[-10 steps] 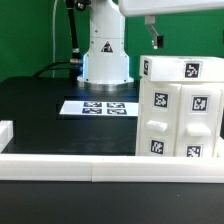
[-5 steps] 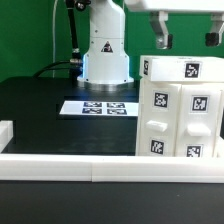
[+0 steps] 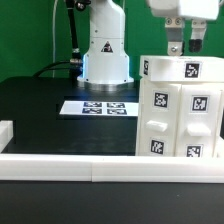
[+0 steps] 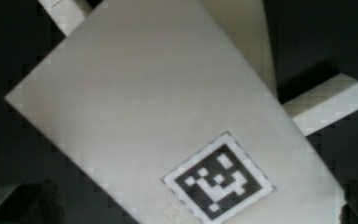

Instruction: Assemble cabinet

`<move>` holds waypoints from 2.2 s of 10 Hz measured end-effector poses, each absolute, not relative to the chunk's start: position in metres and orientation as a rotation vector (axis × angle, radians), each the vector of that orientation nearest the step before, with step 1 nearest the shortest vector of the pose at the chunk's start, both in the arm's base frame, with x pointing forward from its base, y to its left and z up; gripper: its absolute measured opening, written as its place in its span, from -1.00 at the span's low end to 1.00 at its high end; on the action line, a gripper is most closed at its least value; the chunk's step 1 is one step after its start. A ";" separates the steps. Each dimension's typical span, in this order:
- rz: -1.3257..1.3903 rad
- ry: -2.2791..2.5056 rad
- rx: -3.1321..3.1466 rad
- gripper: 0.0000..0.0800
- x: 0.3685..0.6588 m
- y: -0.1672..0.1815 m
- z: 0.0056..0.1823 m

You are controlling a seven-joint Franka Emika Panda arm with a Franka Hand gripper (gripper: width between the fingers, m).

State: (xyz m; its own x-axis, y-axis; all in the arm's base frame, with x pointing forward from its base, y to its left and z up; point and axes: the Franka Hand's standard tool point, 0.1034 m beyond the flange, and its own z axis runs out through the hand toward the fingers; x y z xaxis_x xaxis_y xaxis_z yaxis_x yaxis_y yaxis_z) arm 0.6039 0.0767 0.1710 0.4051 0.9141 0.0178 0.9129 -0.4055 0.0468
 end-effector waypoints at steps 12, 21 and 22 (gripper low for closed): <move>-0.025 2.207 2.157 0.39 0.596 0.068 0.157; 0.002 1.461 2.718 0.40 0.596 0.067 0.157; 0.006 1.328 2.785 0.40 0.596 0.067 0.157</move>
Offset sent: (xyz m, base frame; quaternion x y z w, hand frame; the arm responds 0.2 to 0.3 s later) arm -0.0040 0.0042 -0.0032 0.0012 0.0057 -0.2585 0.9660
